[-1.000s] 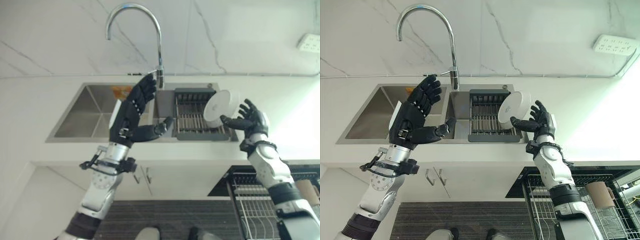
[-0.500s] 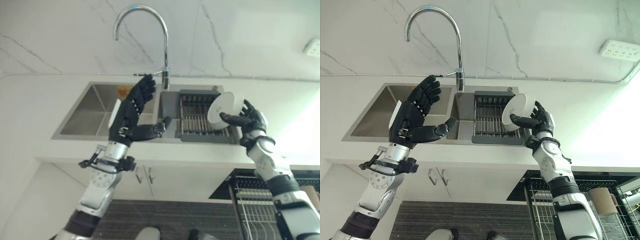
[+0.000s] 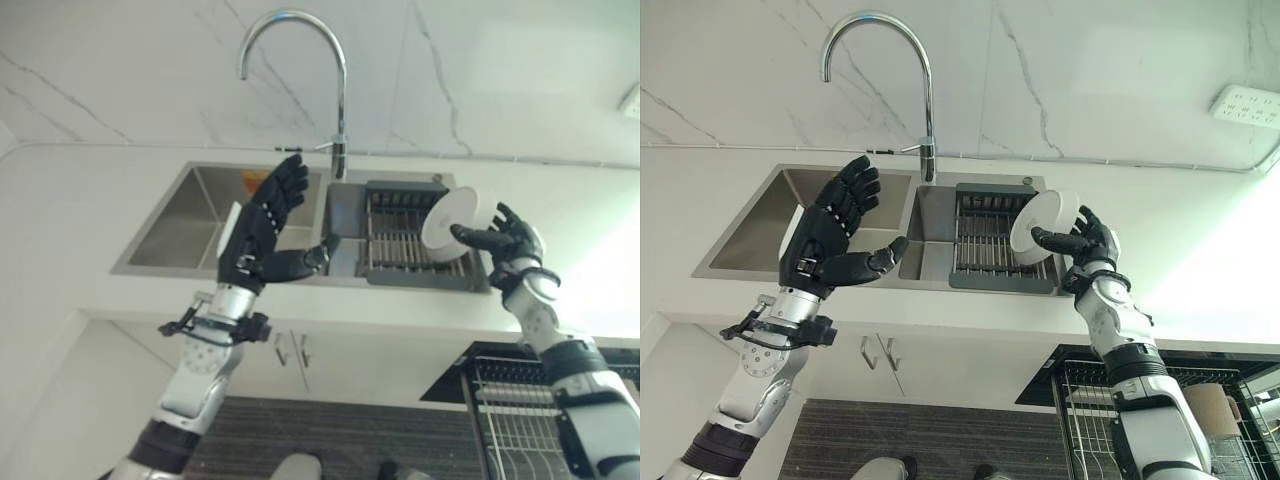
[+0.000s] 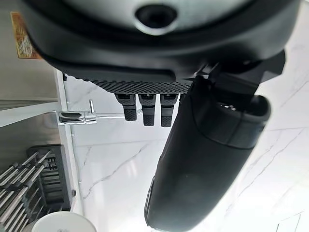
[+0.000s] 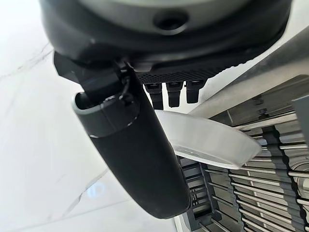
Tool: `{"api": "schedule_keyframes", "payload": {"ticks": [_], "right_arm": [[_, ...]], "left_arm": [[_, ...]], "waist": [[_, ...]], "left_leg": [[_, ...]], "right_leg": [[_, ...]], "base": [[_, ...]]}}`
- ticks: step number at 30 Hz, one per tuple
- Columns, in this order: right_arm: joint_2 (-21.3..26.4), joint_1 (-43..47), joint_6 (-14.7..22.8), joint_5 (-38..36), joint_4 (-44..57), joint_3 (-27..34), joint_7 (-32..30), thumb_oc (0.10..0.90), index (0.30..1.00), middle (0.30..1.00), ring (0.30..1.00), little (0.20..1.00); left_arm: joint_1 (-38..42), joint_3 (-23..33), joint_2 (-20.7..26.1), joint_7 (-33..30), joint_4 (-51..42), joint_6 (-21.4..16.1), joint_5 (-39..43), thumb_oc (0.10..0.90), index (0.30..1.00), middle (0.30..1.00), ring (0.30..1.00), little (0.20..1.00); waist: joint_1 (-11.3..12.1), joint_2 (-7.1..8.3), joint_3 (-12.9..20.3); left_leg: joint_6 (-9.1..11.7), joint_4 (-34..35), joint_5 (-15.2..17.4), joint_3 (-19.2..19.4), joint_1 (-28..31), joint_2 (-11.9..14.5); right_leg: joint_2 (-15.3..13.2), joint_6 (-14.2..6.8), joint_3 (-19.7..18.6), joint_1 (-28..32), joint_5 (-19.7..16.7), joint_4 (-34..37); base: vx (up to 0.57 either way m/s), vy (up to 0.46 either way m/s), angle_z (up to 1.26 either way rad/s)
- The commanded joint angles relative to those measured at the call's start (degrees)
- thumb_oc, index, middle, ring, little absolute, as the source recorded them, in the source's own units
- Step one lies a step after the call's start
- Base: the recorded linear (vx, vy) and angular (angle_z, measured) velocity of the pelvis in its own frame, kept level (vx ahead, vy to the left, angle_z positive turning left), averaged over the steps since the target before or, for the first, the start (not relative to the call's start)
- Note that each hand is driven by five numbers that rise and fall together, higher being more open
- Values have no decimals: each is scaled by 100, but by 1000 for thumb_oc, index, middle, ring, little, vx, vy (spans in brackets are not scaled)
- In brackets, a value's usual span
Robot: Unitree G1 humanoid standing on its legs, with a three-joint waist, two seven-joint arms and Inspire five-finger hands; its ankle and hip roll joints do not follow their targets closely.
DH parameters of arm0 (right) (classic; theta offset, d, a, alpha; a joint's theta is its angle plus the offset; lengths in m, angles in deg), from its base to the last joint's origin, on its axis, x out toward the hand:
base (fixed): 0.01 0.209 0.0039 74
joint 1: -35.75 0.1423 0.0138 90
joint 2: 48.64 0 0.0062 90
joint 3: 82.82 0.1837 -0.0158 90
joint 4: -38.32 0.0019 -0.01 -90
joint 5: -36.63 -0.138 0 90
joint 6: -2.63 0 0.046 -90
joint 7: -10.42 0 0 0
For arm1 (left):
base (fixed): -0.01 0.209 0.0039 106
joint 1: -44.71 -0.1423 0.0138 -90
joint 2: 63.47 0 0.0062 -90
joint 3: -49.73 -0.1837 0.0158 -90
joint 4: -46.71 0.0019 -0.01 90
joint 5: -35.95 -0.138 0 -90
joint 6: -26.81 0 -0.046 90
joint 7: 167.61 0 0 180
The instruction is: Place the dishes in the dishwasher.
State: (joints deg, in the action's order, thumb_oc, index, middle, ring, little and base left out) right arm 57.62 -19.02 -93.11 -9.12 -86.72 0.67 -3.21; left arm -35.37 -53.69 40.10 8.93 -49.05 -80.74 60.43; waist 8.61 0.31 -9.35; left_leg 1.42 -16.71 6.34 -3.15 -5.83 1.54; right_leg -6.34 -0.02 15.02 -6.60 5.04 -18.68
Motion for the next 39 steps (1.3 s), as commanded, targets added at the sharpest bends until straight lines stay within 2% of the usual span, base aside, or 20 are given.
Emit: {"api": "schedule_keyframes", "payload": {"ticks": [1, 12, 13, 14, 15, 18, 19, 20, 21, 30, 31, 34, 36, 37, 39], "right_arm": [[413, 860, 440, -206, -189, -28, 140, 800, 900, 900, 900, 900], [552, 1199, 312, -368, -716, -147, 155, 800, 900, 900, 900, 900], [552, 1212, 297, -388, -744, -145, 157, 726, 789, 789, 789, 789], [557, 1223, 287, -431, -771, -145, 172, 682, 724, 724, 724, 724], [559, 1239, 280, -432, -806, -147, 184, 620, 629, 629, 629, 629], [600, 1330, 248, -456, -896, -188, 178, 541, 512, 512, 512, 512], [621, 1380, 231, -496, -939, -196, 181, 499, 448, 448, 448, 448], [624, 1417, 230, -501, -978, -198, 158, 420, 331, 331, 331, 331], [625, 1454, 235, -510, -1012, -206, 125, 400, 300, 300, 300, 300], [716, 1731, 521, -400, -1177, -266, -228, 400, 300, 300, 300, 300], [744, 1764, 809, -243, -1114, -254, -300, 400, 300, 300, 300, 300], [757, 1738, 1132, 14, -850, -284, -364, 400, 300, 300, 300, 300], [785, 1723, 1201, 78, -681, -296, -369, 400, 300, 300, 300, 300], [822, 1674, 1305, 228, -423, -279, -422, 400, 300, 300, 300, 300], [754, 1417, 1646, 408, 490, -67, -578, 400, 300, 300, 300, 300]], "left_arm": [[440, -60, 217, -88, -358, -412, 172, 800, 900, 900, 900, 900], [403, -110, 275, -97, -292, -371, 242, 800, 900, 900, 900, 900], [400, -105, 281, -92, -297, -356, 260, 800, 900, 900, 900, 900], [399, -106, 291, -95, -290, -355, 273, 800, 900, 900, 900, 900], [399, -117, 294, -98, -274, -364, 278, 800, 900, 900, 900, 900], [398, -142, 321, -81, -247, -376, 320, 800, 900, 900, 900, 900], [389, -140, 317, -64, -243, -371, 324, 800, 900, 900, 900, 900], [376, -139, 314, -47, -234, -378, 329, 800, 900, 900, 900, 900], [375, -144, 311, -48, -237, -371, 335, 800, 900, 900, 900, 900], [339, -239, 357, -118, -281, -373, 382, 800, 900, 900, 900, 900], [296, -255, 359, -117, -286, -422, 383, 800, 900, 900, 900, 900], [201, -259, 345, -97, -342, -435, 443, 800, 900, 900, 900, 900], [166, -248, 332, -44, -360, -409, 756, 800, 900, 900, 900, 900], [84, -185, 275, 36, -395, -415, 1150, 800, 900, 900, 900, 900], [-127, 25, 138, 228, -594, -581, 1166, 800, 900, 900, 900, 900]], "waist": [[41, 148, 559], [140, 173, 559], [150, 173, 562], [155, 174, 563], [161, 175, 564], [191, 184, 560], [203, 187, 561], [217, 189, 564], [226, 189, 565], [286, 197, 562], [289, 189, 555], [284, 184, 553], [273, 186, 546], [261, 186, 535], [227, 182, 508]], "left_leg": [[201, -48, 461, 117, 129, 183], [210, -48, 433, 46, 133, 159], [211, -48, 432, 41, 133, 157], [213, -48, 430, 38, 134, 156], [214, -48, 431, 33, 135, 156], [220, -48, 426, 14, 141, 148], [224, -48, 426, 10, 141, 146], [225, -48, 423, 2, 141, 143], [226, -48, 420, -7, 140, 138], [227, -48, 404, -45, 134, 109], [219, -48, 403, -61, 139, 99], [217, -48, 402, -60, 142, 94], [212, -48, 403, -53, 145, 88], [205, -48, 400, -47, 145, 87], [192, -48, 412, -39, 142, 86]], "right_leg": [[-213, -525, -206, 483, 517, 149], [-222, -509, -150, 527, 527, 149], [-223, -508, -144, 533, 530, 149], [-224, -509, -138, 536, 532, 149], [-227, -508, -131, 540, 536, 149], [-239, -508, -102, 555, 533, 149], [-240, -510, -95, 559, 534, 149], [-240, -508, -88, 564, 537, 149], [-241, -507, -84, 567, 538, 149], [-259, -513, -39, 580, 532, 149], [-251, -514, -52, 586, 533, 149], [-255, -523, -69, 578, 524, 149], [-253, -527, -78, 574, 517, 149], [-253, -529, -87, 568, 513, 149], [-261, -529, -108, 546, 504, 149]], "base": [[0, 0, 0], [17, 4, 4], [19, 7, 11], [18, 8, 8], [0, 0, 0], [7, 3, 1], [0, 0, 0], [0, 0, 0], [0, 0, 0], [8, 15, 4], [0, 0, 0], [0, 0, 0], [0, 0, 0], [8, 36, 0], [6, 46, -4]]}}
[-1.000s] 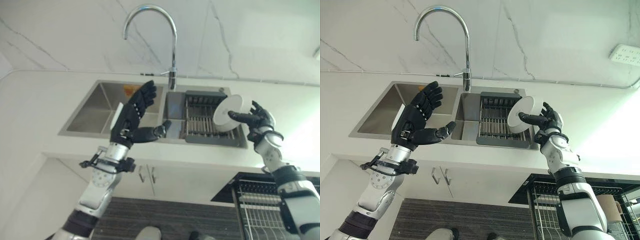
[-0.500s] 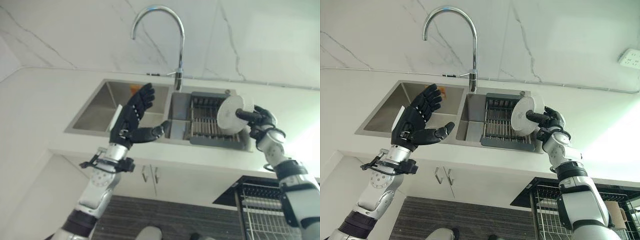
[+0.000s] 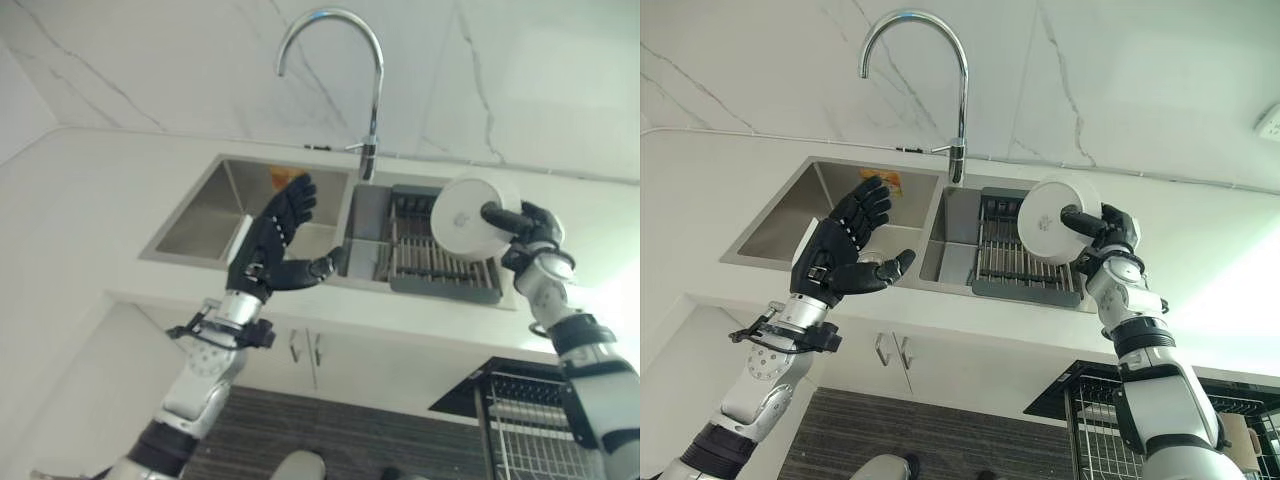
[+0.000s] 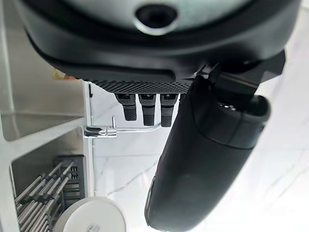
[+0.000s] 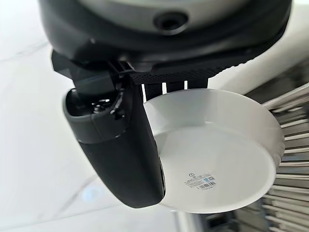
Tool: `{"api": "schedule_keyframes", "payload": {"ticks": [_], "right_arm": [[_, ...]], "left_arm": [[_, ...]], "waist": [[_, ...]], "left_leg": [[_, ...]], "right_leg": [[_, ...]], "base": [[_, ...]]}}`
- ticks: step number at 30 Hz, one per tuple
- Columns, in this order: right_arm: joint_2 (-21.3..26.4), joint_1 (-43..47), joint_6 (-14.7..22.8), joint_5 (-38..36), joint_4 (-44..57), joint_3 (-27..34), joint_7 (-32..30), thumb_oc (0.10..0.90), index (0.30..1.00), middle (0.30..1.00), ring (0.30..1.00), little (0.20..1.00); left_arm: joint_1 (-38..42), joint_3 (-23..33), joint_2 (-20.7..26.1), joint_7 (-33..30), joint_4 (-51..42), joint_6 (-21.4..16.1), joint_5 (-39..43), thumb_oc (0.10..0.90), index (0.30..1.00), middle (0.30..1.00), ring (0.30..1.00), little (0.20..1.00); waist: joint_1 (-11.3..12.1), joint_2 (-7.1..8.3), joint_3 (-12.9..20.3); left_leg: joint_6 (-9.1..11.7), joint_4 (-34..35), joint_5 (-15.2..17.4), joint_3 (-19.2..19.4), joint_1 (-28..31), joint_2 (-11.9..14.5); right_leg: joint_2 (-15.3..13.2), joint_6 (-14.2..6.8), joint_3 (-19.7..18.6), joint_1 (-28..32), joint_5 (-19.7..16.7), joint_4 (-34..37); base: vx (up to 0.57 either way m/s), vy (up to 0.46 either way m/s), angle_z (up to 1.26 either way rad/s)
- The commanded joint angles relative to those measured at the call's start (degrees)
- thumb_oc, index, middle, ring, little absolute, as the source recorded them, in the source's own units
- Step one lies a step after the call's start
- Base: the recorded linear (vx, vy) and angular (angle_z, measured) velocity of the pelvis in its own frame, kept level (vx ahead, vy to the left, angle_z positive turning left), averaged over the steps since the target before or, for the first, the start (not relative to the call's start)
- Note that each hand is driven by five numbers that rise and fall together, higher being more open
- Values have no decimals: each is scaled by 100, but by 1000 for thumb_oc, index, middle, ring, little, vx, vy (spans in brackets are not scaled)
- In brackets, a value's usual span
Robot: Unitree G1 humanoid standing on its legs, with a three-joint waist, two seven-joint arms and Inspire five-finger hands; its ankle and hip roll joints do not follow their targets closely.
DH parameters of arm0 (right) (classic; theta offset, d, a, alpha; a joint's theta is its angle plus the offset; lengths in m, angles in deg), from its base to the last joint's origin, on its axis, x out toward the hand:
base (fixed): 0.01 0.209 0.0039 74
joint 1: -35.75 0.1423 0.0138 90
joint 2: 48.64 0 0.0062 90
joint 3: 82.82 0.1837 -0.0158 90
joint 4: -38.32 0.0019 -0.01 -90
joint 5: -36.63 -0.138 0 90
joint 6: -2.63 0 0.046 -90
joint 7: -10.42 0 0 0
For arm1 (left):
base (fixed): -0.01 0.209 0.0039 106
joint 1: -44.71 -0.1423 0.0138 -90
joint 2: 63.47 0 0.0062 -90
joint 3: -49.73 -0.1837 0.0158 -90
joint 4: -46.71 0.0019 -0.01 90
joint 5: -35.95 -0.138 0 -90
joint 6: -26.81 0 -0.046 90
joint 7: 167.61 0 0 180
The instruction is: Place the dishes in the dishwasher.
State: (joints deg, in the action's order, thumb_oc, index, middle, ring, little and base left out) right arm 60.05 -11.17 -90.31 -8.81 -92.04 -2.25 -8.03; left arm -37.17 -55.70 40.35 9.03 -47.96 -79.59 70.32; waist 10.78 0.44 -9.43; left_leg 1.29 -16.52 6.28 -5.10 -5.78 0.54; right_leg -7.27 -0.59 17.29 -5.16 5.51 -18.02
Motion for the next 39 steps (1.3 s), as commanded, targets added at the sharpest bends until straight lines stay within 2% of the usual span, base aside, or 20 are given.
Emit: {"api": "schedule_keyframes", "payload": {"ticks": [1, 4, 8, 12, 15, 19, 23, 25, 27, 29, 30, 31, 32, 36, 37, 39], "right_arm": [[504, 602, 1388, 416, 1084, 242, -109, 400, 300, 300, 300, 300], [593, 430, 1531, 587, 1680, 393, -210, 400, 300, 300, 300, 300], [603, 154, 1718, 943, 2633, 627, -485, 400, 300, 300, 300, 300], [433, -222, 1742, 1078, 3412, 762, -434, 400, 300, 300, 300, 300], [303, -627, 1943, 946, 3724, 935, -323, 400, 300, 300, 300, 300], [275, -1152, 2170, 862, 4154, 1265, -54, 400, 300, 300, 300, 300], [171, -1533, 2549, 560, 4408, 1523, 116, 400, 300, 300, 300, 300], [93, -1576, 2814, 300, 4384, 1639, 239, 400, 300, 300, 300, 300], [100, -1468, 3050, 104, 4305, 1594, 331, 400, 300, 300, 300, 300], [-2, -1429, 3257, 364, 4378, 1518, 275, 400, 300, 300, 300, 300], [-125, -1409, 3399, 689, 4499, 1433, 114, 400, 300, 300, 300, 300], [-203, -1398, 3464, 814, 4594, 1388, 113, 400, 300, 300, 300, 300], [-257, -1414, 3493, 905, 4677, 1339, 49, 400, 300, 300, 300, 300], [-252, -1461, 3410, 1004, 5001, 1443, -205, 400, 300, 300, 300, 300], [-181, -1462, 3482, 1063, 5193, 1507, -291, 400, 300, 300, 300, 300], [-164, -1449, 3488, 963, 5353, 1538, -382, 400, 300, 300, 300, 300]], "left_arm": [[47, 233, 109, 229, -717, -704, 156, 800, 900, 900, 900, 900], [27, 305, 131, 279, -900, -690, 86, 800, 900, 900, 900, 900], [-53, 296, 133, 655, -1064, -567, 293, 800, 900, 900, 900, 900], [-136, 125, 121, 1454, -1216, -230, 534, 800, 900, 900, 900, 900], [-129, -80, 162, 1974, -1353, 21, 471, 800, 900, 900, 900, 900], [-119, -291, 260, 2662, -1491, 389, 905, 800, 900, 900, 900, 900], [-145, -461, 385, 2883, -1537, 490, 847, 800, 900, 900, 900, 900], [-63, -444, 545, 2944, -1538, 531, 626, 800, 900, 900, 900, 900], [17, -409, 716, 2945, -1552, 519, 609, 800, 900, 900, 900, 900], [115, -410, 751, 2993, -1524, 562, 603, 800, 900, 900, 900, 900], [252, -477, 770, 3050, -1452, 606, 585, 800, 900, 900, 900, 900], [333, -518, 791, 3067, -1407, 616, 591, 800, 900, 900, 900, 900], [434, -569, 801, 3037, -1386, 663, 601, 800, 900, 900, 900, 900], [593, -590, 709, 3138, -1350, 940, 609, 800, 900, 900, 900, 900], [540, -613, 653, 3144, -1397, 984, 437, 800, 900, 900, 900, 900], [474, -663, 593, 3133, -1427, 991, 271, 800, 900, 900, 900, 900]], "waist": [[7, 170, 513], [-59, 173, 500], [-163, 178, 487], [-299, 173, 451], [-459, 153, 413], [-695, 176, 314], [-834, 292, 137], [-773, 365, -38], [-649, 329, -94], [-591, 290, -124], [-584, 259, -109], [-588, 240, -76], [-588, 251, -69], [-641, 234, 8], [-702, 197, 54], [-784, 146, 119]], "left_leg": [[204, -67, 420, 157, 138, 187], [188, -67, 434, 188, 140, 185], [148, -67, 479, 256, 152, 172], [99, -67, 533, 359, 172, 125], [55, -67, 563, 473, 178, 110], [-12, -67, 616, 546, 175, 37], [-15, -67, 662, 612, 192, 48], [-23, -67, 662, 794, 205, 167], [-41, -67, 578, 1016, 151, 303], [-63, -67, 526, 1131, 96, 393], [-96, -67, 488, 1195, 15, 467], [-92, -67, 453, 1274, -38, 539], [-62, -67, 487, 1253, -52, 550], [94, -67, 467, 1347, -44, 770], [205, -67, 416, 1386, -45, 913], [319, -67, 368, 1413, -49, 1035]], "right_leg": [[-169, -474, -337, 403, 457, 83], [-175, -493, -367, 383, 448, 83], [-178, -532, -451, 337, 423, 83], [-218, -603, -524, 273, 357, 83], [-230, -663, -637, 205, 289, 83], [-215, -768, -951, 67, 150, 83], [-319, -984, -1016, -176, -141, 83], [-657, -1185, -525, -158, -402, 83], [-985, -1214, -137, 29, -601, 83], [-1181, -1191, -66, 125, -766, 83], [-1264, -1174, -149, 201, -767, 83], [-1239, -1171, -243, 232, -545, 83], [-1264, -1179, -275, 179, -579, 83], [-1212, -1280, -207, 134, -305, 83], [-1118, -1284, -213, 85, -174, 83], [-994, -1207, -257, 27, -65, 83]], "base": [[1, 42, -3], [1, 48, -2], [2, 64, -11], [-9, 103, -14], [10, 133, -34], [40, 129, -28], [-41, -11, -33], [-208, -188, -54], [-299, -173, -75], [-240, -183, -102], [-252, -311, -71], [-216, -346, -49], [-145, -364, -32], [-61, -290, -64], [-89, -284, -57], [-71, -228, -30]]}}
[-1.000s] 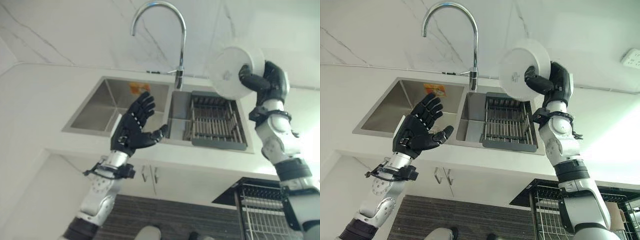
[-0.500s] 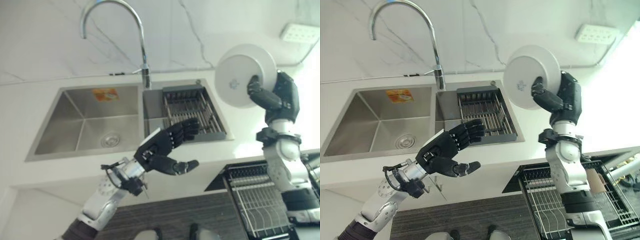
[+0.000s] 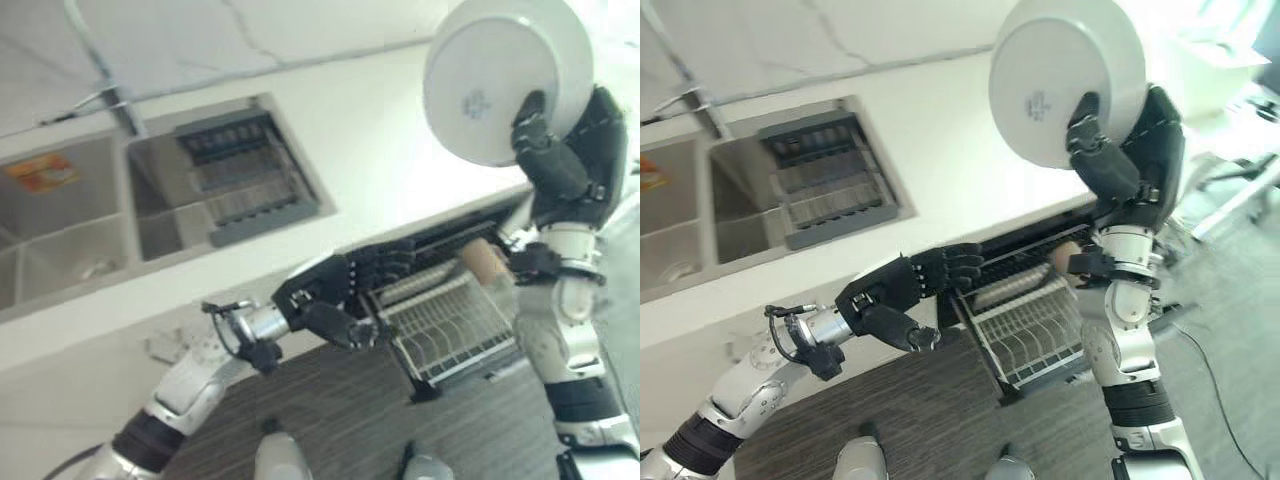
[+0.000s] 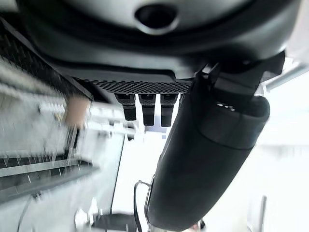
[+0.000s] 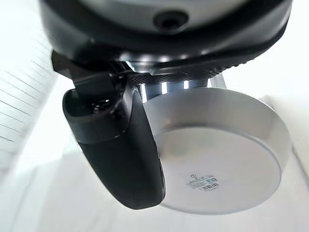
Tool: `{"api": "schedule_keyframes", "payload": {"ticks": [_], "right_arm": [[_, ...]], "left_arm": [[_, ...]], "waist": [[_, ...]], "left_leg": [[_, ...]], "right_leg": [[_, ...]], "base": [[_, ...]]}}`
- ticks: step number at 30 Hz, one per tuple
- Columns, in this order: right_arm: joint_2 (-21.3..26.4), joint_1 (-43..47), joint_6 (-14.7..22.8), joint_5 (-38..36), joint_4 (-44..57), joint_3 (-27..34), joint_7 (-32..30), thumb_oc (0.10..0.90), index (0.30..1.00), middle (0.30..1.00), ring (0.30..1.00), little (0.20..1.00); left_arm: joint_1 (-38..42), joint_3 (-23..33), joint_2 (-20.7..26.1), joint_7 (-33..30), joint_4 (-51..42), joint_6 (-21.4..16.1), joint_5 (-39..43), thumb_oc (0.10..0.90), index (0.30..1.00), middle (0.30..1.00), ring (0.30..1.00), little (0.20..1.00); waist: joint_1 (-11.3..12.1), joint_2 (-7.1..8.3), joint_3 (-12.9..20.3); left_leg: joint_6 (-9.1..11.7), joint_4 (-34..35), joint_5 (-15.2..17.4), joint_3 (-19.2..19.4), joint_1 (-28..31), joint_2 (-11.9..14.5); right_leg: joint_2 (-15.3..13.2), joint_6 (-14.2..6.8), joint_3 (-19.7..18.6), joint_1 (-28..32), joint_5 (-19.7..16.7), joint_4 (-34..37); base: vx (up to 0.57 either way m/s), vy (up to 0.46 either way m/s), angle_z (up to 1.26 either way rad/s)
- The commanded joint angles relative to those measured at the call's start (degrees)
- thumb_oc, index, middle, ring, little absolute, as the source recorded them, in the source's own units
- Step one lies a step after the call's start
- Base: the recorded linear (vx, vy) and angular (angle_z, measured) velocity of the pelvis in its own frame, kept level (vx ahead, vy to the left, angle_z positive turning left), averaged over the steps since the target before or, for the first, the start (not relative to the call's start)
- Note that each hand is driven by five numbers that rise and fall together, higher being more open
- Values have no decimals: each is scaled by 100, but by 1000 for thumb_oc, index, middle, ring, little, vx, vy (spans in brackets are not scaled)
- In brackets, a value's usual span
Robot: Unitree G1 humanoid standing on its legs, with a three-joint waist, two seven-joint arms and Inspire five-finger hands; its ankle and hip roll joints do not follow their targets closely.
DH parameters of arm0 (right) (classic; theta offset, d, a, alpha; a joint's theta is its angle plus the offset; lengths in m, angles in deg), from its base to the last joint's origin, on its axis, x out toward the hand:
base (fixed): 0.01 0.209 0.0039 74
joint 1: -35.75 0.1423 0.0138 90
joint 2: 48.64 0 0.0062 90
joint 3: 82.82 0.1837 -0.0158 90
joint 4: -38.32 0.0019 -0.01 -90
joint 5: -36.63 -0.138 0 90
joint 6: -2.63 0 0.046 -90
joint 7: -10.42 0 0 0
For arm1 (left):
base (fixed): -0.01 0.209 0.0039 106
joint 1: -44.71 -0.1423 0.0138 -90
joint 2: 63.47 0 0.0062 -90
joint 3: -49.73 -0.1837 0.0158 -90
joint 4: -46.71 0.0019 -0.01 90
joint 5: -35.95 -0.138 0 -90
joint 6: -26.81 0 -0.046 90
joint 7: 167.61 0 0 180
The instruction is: Place the dishes in the dishwasher.
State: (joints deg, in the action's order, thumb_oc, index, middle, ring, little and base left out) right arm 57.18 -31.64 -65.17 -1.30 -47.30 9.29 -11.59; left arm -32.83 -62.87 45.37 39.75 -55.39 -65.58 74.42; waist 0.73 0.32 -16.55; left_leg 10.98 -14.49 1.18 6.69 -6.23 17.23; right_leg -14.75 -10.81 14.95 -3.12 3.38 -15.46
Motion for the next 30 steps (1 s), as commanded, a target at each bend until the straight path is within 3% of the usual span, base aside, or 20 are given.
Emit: {"api": "schedule_keyframes", "payload": {"ticks": [1, 9, 16, 17, 18, 22, 23, 24, 27, 30], "right_arm": [[91, 585, 1003, 147, 942, 402, -70, 400, 300, 300, 300, 300], [35, 447, 619, -194, 1179, 479, -150, 400, 300, 300, 300, 300], [37, -623, -304, -492, 1216, 849, 205, 400, 300, 300, 300, 300], [63, -1010, -586, -580, 1204, 975, 378, 400, 300, 300, 300, 300], [77, -1191, -688, -551, 1169, 1015, 406, 400, 300, 300, 300, 300], [-5, -1363, -749, -276, 1123, 1010, 374, 400, 300, 300, 300, 300], [-145, -1482, -724, 92, 1033, 986, 255, 400, 300, 300, 300, 300], [-170, -1488, -729, 170, 1031, 969, 227, 400, 300, 300, 300, 300], [-138, -1579, -1115, 1415, 929, 1005, -132, 400, 300, 300, 300, 300], [-10, -1617, -1378, 1812, 749, 1004, -324, 400, 300, 300, 300, 300]], "left_arm": [[-8, 45, 45, 77, -725, -367, -84, 800, 900, 900, 900, 900], [-244, 50, -100, -14, -694, -249, -346, 800, 900, 900, 900, 900], [-1113, 408, -176, -288, -68, -150, -760, 800, 900, 900, 900, 900], [-1510, 426, -108, -343, 294, -212, -1330, 800, 900, 900, 900, 900], [-1721, 447, -55, -421, 634, -181, -1375, 800, 900, 900, 900, 900], [-1978, 400, -157, -706, 1487, -141, -1147, 800, 900, 900, 900, 900], [-2139, 583, -611, -860, 2416, 54, -305, 800, 900, 900, 900, 900], [-2125, 607, -686, -881, 2568, 33, -298, 800, 900, 900, 900, 900], [-2198, 865, -1217, -1073, 4058, -267, -615, 800, 900, 900, 900, 900], [-2265, 1003, -1472, -1142, 4923, -455, -1078, 800, 900, 900, 900, 900]], "waist": [[183, 131, 868], [-52, 6, 936], [-154, -65, 930], [-190, -69, 926], [-201, -71, 931], [-233, -65, 930], [-222, -33, 920], [-228, -33, 922], [-230, 24, 924], [-203, 49, 915]], "left_leg": [[-593, -270, 845, 256, -1, -566], [-375, -270, 627, 437, 10, -179], [-311, -270, 523, 572, -8, -48], [-302, -270, 496, 608, -14, -30], [-302, -270, 491, 631, -15, -30], [-306, -270, 491, 662, -12, -36], [-326, -270, 504, 692, 14, -59], [-330, -270, 510, 697, 19, -65], [-334, -270, 538, 708, 54, -102], [-341, -270, 556, 702, 52, -120]], "right_leg": [[-192, -133, -32, -190, 196, -173], [34, 96, -44, -227, 305, -173], [51, 142, -12, -266, 313, -173], [37, 128, -13, -288, 291, -173], [24, 113, -5, -299, 283, -173], [13, 91, -32, -314, 275, -173], [7, 93, -32, -303, 266, -173], [4, 93, -34, -300, 269, -173], [-18, 79, -45, -276, 255, -173], [-46, 56, -32, -276, 249, -173]], "base": [[-34, -121, -34], [-35, -70, -19], [-20, 6, -5], [-52, 34, 1], [-54, 36, 0], [-16, 15, -2], [0, 0, 0], [0, 0, 0], [0, 0, 0], [0, 0, 0]]}}
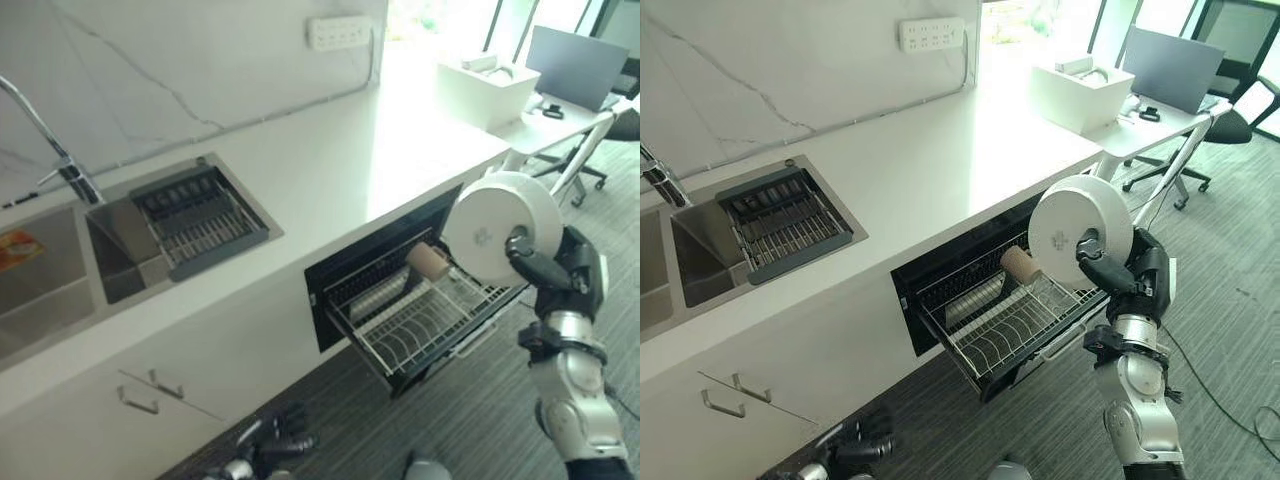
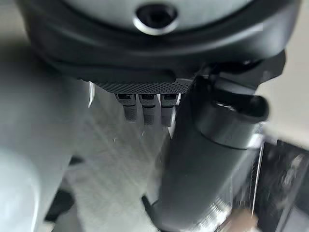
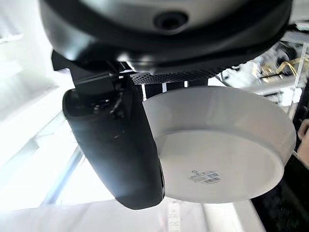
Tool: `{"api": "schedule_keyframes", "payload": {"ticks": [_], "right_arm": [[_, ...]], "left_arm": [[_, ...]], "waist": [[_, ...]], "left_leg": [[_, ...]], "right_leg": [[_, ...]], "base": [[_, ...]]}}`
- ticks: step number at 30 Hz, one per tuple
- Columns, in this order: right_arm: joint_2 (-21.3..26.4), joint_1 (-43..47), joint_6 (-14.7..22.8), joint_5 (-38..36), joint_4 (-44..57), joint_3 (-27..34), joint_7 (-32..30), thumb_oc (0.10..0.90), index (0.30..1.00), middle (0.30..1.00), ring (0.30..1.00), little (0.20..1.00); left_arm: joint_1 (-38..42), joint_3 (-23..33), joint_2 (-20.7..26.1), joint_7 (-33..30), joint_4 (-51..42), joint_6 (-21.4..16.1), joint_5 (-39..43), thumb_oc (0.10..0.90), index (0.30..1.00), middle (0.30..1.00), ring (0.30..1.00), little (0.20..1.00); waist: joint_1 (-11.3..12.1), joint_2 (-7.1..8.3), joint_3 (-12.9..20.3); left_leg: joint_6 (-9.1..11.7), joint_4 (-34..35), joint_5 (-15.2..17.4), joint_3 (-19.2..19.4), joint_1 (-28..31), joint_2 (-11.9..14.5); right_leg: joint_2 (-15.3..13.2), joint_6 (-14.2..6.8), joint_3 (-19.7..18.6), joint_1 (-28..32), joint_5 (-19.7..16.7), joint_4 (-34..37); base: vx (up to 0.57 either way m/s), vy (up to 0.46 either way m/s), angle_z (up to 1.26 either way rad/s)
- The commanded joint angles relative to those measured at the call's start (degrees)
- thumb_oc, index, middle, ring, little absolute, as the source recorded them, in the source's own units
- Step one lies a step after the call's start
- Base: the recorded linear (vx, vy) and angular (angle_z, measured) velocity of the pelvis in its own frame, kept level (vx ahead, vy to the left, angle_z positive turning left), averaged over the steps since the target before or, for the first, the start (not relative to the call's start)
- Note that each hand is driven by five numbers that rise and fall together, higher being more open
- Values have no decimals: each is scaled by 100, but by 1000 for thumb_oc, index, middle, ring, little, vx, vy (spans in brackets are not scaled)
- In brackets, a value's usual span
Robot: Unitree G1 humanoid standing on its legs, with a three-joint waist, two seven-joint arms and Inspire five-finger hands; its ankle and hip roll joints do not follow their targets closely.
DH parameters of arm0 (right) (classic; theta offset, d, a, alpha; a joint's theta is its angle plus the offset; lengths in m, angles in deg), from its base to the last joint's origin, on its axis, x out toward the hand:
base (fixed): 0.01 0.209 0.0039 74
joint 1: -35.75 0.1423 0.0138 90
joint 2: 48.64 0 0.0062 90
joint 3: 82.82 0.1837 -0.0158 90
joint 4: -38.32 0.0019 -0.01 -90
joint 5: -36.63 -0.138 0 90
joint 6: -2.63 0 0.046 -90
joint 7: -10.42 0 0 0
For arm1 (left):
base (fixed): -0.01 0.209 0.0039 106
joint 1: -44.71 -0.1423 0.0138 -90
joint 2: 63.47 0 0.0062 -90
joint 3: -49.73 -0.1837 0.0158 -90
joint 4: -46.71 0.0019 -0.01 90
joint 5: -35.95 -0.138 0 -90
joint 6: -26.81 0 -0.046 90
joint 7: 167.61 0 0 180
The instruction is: Place the dishes in the dishwasher.
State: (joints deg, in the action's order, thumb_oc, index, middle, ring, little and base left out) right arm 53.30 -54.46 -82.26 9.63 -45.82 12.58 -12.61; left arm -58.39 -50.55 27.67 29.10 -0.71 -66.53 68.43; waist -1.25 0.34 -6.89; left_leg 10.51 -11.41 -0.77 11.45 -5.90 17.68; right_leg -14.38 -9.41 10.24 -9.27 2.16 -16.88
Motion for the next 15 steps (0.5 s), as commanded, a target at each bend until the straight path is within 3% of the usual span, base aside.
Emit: {"api": "schedule_keyframes", "payload": {"ticks": [1, 4, 8, 11, 15], "right_arm": [[395, 634, 283, 966, 555, 666, -236, 400, 300, 300, 300, 300], [426, 638, 153, 1498, 473, 544, -202, 400, 300, 300, 300, 300], [740, 735, -247, 2869, 117, 225, -285, 400, 300, 300, 300, 300], [885, 831, -587, 3134, -283, -43, -299, 400, 300, 300, 300, 300], [934, 1006, -750, 3544, -648, -441, -270, 400, 300, 300, 300, 300]], "left_arm": [[253, -131, 184, -61, -263, -284, -367, 800, 900, 900, 900, 900], [268, 153, -84, -95, 358, -292, -383, 800, 900, 900, 900, 900], [297, 433, -257, -225, 1084, -251, -103, 800, 900, 900, 900, 900], [400, 733, -346, -638, 1405, -103, 194, 800, 900, 900, 900, 900], [479, 852, -398, -868, 1485, -3, 195, 800, 900, 900, 900, 900]], "waist": [[-3, 51, -51], [23, 62, -52], [131, 96, -28], [218, 125, -3], [347, 149, 14]], "left_leg": [[-295, -578, 753, 233, 20, -165], [-311, -578, 771, 224, 21, -183], [-316, -578, 787, 191, 19, -220], [-326, -578, 795, 132, 4, -249], [-334, -578, 794, 51, -16, -284]], "right_leg": [[-93, -94, 444, 340, 368, -31], [-104, -99, 444, 345, 376, -31], [-120, -108, 481, 377, 389, -31], [-137, -99, 537, 410, 405, -31], [-169, -86, 638, 468, 423, -31]], "base": [[0, 0, 0], [-8, 3, -3], [-3, 5, 3], [-1, 6, 3], [9, -1, 15]]}}
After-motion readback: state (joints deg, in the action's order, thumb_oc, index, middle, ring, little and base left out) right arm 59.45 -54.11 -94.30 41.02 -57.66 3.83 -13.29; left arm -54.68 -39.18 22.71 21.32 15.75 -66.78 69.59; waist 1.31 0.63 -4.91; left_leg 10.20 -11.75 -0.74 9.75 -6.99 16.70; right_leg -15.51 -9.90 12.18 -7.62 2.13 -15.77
